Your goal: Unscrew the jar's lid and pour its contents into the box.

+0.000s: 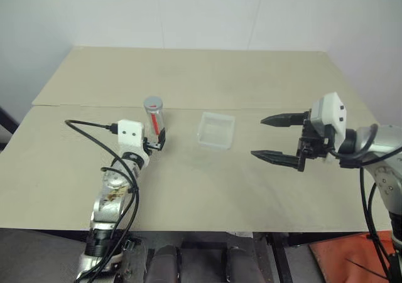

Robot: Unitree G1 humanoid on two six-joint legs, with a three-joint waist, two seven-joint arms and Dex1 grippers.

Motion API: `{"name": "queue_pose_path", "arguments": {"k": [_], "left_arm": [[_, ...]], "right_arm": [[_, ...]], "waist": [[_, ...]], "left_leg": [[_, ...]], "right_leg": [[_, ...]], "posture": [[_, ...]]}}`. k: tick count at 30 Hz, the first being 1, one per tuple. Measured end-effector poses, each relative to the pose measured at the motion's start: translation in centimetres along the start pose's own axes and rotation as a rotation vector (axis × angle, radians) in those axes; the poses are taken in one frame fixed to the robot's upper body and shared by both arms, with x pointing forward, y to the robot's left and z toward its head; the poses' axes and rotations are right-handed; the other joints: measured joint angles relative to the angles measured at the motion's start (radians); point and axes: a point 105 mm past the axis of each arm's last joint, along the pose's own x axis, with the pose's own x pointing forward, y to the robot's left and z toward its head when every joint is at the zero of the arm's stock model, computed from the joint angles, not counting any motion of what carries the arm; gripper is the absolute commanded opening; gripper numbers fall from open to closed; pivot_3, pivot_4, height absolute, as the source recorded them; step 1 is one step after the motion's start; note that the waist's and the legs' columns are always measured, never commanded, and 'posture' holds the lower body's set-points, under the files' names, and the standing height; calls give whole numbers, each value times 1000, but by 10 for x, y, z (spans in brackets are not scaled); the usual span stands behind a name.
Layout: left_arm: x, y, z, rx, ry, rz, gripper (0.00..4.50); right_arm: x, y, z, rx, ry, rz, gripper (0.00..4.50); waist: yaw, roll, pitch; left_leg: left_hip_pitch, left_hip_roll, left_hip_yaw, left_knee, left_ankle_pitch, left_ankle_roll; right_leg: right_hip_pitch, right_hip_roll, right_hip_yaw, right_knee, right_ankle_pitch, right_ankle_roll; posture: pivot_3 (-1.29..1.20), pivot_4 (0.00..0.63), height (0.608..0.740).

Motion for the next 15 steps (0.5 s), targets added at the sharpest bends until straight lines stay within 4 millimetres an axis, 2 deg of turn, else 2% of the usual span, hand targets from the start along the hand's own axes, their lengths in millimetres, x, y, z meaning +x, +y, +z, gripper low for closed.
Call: {"name": "queue_pose_path", "arguments": {"k": [6,10,15], "left_arm": [[22,-2,-1,-3,-20,57,4465],[37,-11,1,-35,-30,87,4465],[50,-14,-5,-4,-6,130,4465]], "right_arm": [[0,1,0,-3,3,14,4500],[0,-1,3,-14,-1,5,4500],[1,-1,7,-28,-7,6,4500]], "waist": [[2,0,0],[2,0,0],[-1,0,0]], "left_leg": [[0,0,0,1,0,0],[-1,-1,0,0,0,0],[-1,-1,0,0,0,0]], "right_leg": [[0,0,-1,0,0,0],[0,0,-1,0,0,0],[0,0,-1,0,0,0]], "posture": [[0,150,740],[0,150,740],[0,150,740]]}}
